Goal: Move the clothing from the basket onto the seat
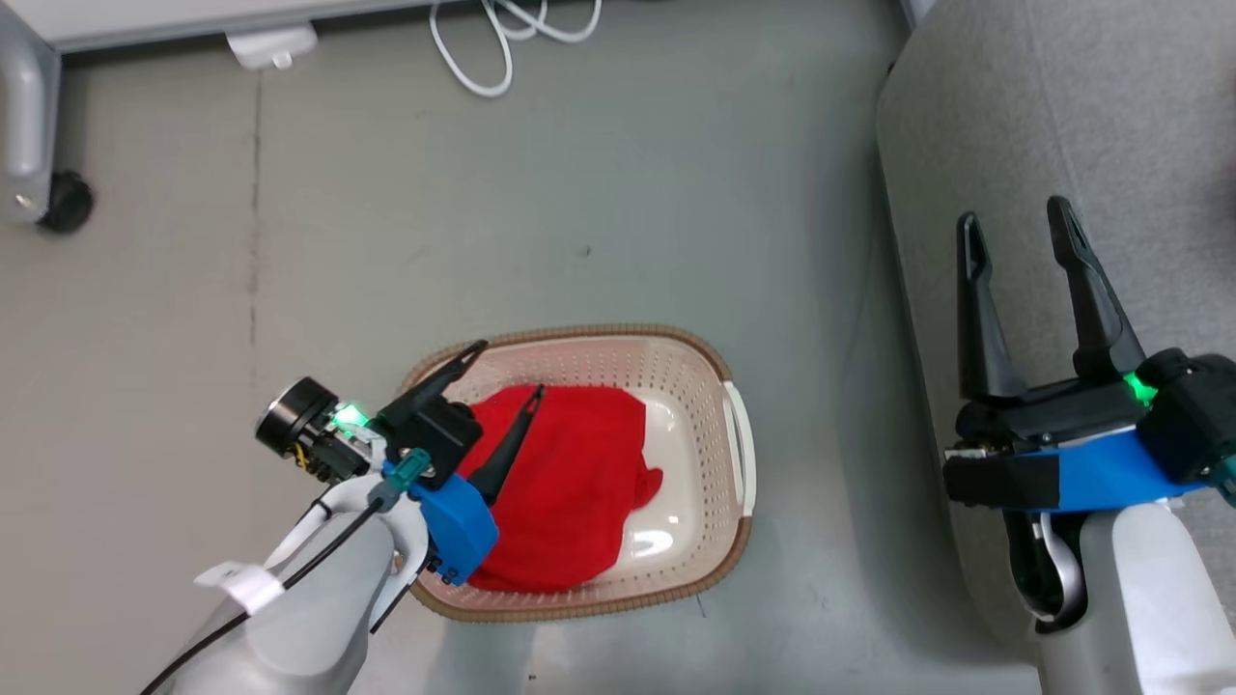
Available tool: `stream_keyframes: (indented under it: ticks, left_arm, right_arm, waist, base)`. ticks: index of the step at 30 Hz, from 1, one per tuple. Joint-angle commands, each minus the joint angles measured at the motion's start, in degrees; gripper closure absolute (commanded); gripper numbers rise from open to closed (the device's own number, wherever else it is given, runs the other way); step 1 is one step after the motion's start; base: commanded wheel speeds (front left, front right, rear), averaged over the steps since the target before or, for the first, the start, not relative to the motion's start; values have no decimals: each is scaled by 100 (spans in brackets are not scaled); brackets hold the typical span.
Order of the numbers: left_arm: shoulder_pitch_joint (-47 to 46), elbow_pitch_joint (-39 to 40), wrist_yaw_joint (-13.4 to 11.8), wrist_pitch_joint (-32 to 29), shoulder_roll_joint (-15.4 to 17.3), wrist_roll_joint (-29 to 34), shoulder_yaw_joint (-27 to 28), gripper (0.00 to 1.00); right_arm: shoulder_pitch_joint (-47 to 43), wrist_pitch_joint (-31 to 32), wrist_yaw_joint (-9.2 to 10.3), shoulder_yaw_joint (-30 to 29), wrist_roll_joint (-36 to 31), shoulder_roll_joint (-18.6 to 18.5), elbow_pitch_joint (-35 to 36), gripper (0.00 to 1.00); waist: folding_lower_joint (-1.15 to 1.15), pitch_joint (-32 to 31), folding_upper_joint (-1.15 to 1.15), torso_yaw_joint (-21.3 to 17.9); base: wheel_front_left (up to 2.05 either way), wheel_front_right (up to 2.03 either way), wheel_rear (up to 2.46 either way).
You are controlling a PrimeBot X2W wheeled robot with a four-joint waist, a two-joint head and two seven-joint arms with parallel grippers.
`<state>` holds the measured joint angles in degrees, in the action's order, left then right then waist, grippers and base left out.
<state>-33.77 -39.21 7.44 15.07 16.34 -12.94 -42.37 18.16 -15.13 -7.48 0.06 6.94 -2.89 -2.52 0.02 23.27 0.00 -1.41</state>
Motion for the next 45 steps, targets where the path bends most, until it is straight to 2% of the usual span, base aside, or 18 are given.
stream_keyframes:
  ticks: [1, 11, 18, 26, 33, 45]
  left_arm:
    - [-187, -87, 1, 15, 44, -37, -139, 0]
    - [-1191, -1528, 1, -25, -14, -414, -1780, 0]
    - [-1787, -2485, 2, -732, -165, -602, -2836, 0]
    - [-2160, -2794, 2, -1189, -232, -265, -3093, 0]
    - [-2355, -2904, 2, -1394, -247, 243, -3109, 0]
    - [-2743, -3103, 2, -1597, -154, 659, -3110, 0]
  right_arm:
    - [100, -3, -3, 21, -25, 2, 39, 0]
    - [535, -3, -3, 171, -171, 1, 221, 0]
    - [841, -3, -3, 238, -250, 1, 374, 0]
    - [1030, -4, -3, 288, -297, 2, 521, 0]
    - [1094, -3, -3, 320, -344, 2, 652, 0]
    - [1048, -4, -3, 449, -423, 2, 1220, 0]
  waist:
    - [-2, 253, 0, -52]
    - [-2, 1007, 0, -189]
    - [-2, 1617, 0, -336]
    - [-2, 2091, 0, -487]
    - [-2, 2446, 0, -606]
    - [-2, 3202, 0, -864]
  base:
    - [0, 0, 0]
    - [0, 0, 0]
    - [0, 0, 0]
    - [0, 0, 0]
    - [0, 0, 0]
    - [0, 0, 0]
